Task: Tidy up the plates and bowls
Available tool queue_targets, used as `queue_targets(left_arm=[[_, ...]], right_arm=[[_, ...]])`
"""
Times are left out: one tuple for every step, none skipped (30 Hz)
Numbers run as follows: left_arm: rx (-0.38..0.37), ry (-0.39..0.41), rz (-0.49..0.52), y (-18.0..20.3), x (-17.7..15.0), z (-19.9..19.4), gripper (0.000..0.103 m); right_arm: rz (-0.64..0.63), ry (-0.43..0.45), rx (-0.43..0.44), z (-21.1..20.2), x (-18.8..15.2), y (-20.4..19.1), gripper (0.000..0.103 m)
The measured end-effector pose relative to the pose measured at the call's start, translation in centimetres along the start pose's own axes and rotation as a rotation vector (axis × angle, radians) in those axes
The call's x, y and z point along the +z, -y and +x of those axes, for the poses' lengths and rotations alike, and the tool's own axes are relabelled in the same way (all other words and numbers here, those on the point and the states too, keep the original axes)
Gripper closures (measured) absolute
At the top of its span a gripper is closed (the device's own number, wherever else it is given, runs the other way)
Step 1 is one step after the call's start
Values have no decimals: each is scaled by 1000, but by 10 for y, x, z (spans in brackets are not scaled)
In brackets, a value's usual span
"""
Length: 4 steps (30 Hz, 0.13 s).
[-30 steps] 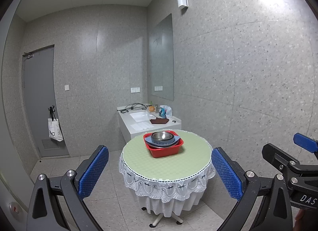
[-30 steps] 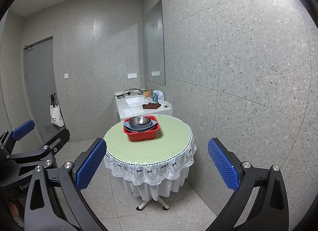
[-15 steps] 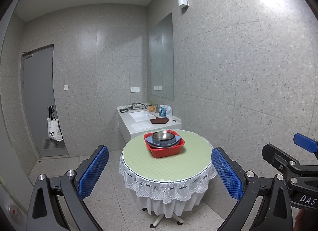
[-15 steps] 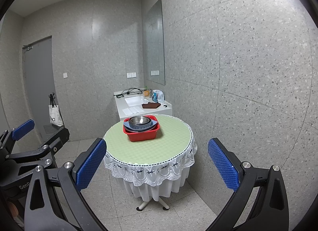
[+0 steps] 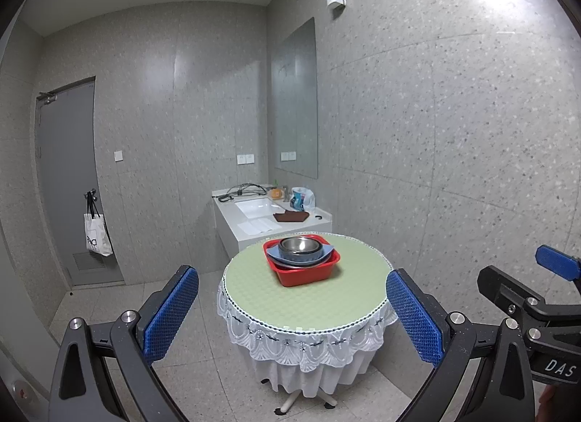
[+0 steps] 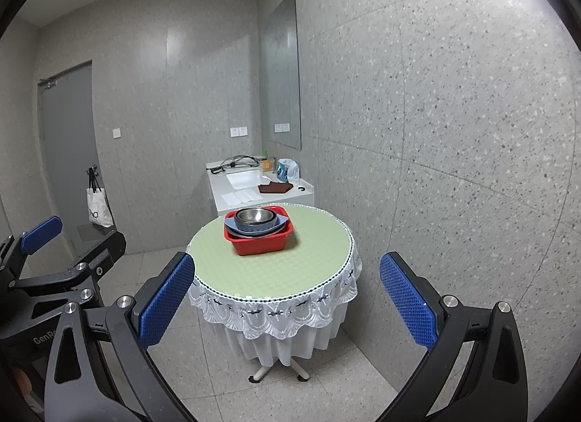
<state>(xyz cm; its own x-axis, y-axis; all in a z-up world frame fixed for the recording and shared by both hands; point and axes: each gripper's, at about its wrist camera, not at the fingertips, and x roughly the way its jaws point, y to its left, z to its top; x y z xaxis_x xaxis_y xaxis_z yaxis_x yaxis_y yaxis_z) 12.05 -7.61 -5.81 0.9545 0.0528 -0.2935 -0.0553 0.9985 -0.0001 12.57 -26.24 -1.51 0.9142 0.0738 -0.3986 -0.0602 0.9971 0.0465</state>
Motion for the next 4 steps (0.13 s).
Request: queue_targets(left_arm=[[-1,-2,-1,-2,0,3,1],[-3,-4,-2,-4,1,6,1],[-5,-5,-1,-7,2,9,1],[-7,-8,-1,-10,3,14,1]], right_arm=[[-1,-2,-1,2,0,-1,0],[0,-5,-1,5,0,-2,0],[1,-9,-1,8,0,-4,0],[1,-10,-2,10,0,-5,0]])
